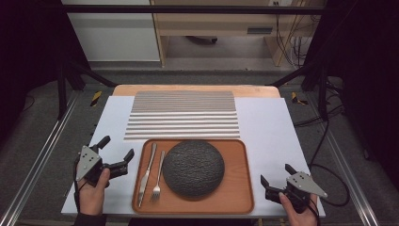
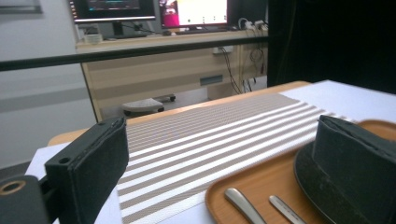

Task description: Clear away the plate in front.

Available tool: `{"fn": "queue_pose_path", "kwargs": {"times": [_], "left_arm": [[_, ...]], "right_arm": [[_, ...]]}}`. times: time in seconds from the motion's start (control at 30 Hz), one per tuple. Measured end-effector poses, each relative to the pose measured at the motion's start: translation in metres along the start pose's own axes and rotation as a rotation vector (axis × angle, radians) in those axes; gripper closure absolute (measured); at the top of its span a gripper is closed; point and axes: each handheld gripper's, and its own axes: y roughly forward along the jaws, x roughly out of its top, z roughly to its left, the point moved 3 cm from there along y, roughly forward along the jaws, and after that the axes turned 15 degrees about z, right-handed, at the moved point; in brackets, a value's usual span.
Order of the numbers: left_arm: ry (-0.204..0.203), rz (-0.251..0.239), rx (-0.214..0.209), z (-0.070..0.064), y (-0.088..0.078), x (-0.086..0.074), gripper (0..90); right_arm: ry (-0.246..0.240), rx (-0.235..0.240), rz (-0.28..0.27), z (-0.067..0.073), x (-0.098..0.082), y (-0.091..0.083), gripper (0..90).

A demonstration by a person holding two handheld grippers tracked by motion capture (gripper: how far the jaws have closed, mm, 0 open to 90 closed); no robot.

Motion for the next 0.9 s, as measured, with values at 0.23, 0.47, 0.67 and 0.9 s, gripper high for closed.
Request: {"fn": "queue_pose_path", "kwargs": {"times": [0.23, 0.47, 0.67, 0.9], "left_arm": [[-0.069, -0.023, 0.013, 0.019, -0.013, -0.004, 3.5], [-0.102, -0.045, 0.029, 0.031, -0.023, -0.005, 3.5], [-0.115, -0.04, 0.037, 0.038, -0.027, -0.011, 3.5], [-0.119, -0.031, 0.027, 0.041, -0.028, -0.015, 3.3]], "right_arm": [[-0.003, -0.002, 0.005, 0.0, 0.0, 0.001, 5.1], [-0.005, -0.003, 0.005, 0.0, 0.0, 0.0, 5.1], [-0.012, -0.002, 0.01, -0.001, 0.0, 0.0, 5.6], [-0.013, 0.002, 0.009, -0.001, 0.001, 0.0, 5.7]]}}
